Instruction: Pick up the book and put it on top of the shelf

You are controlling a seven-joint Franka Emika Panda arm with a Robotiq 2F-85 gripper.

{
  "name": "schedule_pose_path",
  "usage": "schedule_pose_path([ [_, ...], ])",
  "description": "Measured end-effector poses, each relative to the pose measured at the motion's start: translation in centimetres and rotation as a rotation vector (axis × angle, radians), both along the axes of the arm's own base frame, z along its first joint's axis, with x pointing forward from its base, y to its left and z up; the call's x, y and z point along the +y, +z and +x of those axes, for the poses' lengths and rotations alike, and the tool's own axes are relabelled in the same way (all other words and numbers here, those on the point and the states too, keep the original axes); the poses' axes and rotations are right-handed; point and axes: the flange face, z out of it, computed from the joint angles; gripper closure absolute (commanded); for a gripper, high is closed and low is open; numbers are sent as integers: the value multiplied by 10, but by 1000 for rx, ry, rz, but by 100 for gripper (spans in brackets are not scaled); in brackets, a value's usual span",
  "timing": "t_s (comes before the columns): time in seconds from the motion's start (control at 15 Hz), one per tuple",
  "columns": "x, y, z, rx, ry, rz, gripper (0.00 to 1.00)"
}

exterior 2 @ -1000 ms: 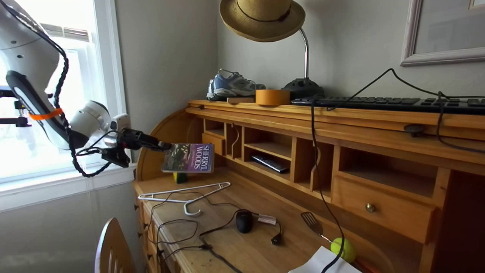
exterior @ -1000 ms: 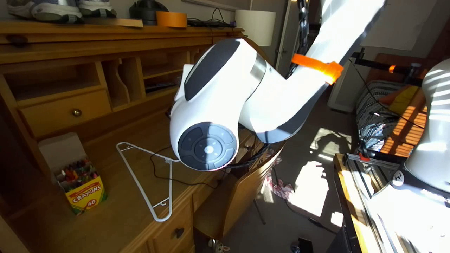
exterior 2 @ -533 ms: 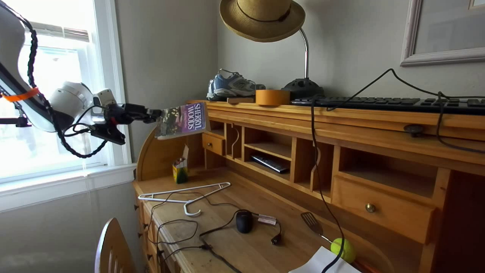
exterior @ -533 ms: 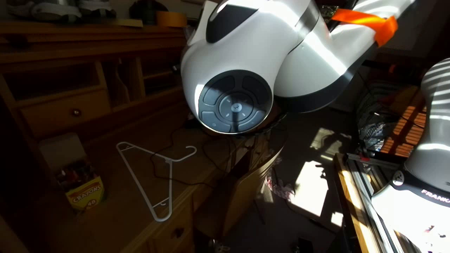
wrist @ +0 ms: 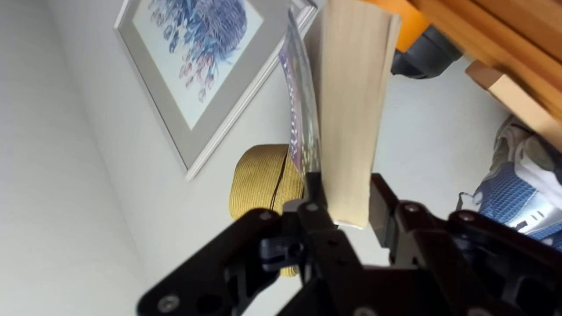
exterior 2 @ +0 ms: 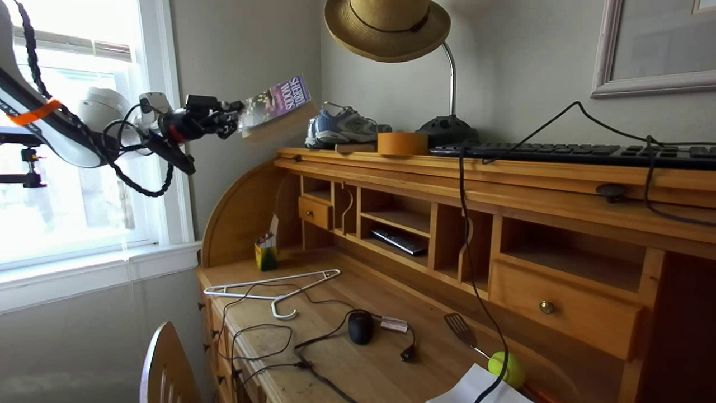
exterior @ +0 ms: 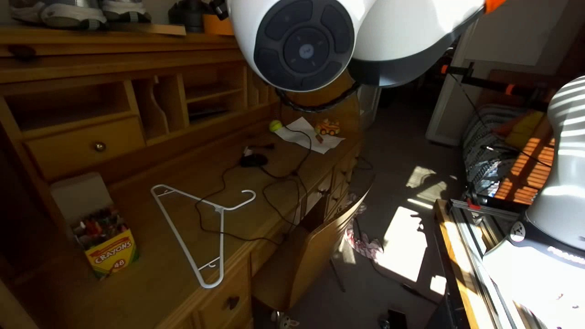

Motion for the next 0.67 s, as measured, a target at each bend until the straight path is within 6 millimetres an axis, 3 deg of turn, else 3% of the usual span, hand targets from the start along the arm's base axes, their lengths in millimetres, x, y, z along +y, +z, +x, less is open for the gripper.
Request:
schedule_pose_path([
  [0.27, -19, 36, 22, 159, -34, -111, 93],
  [0.67, -51, 57, 57, 412, -51, -230, 93],
])
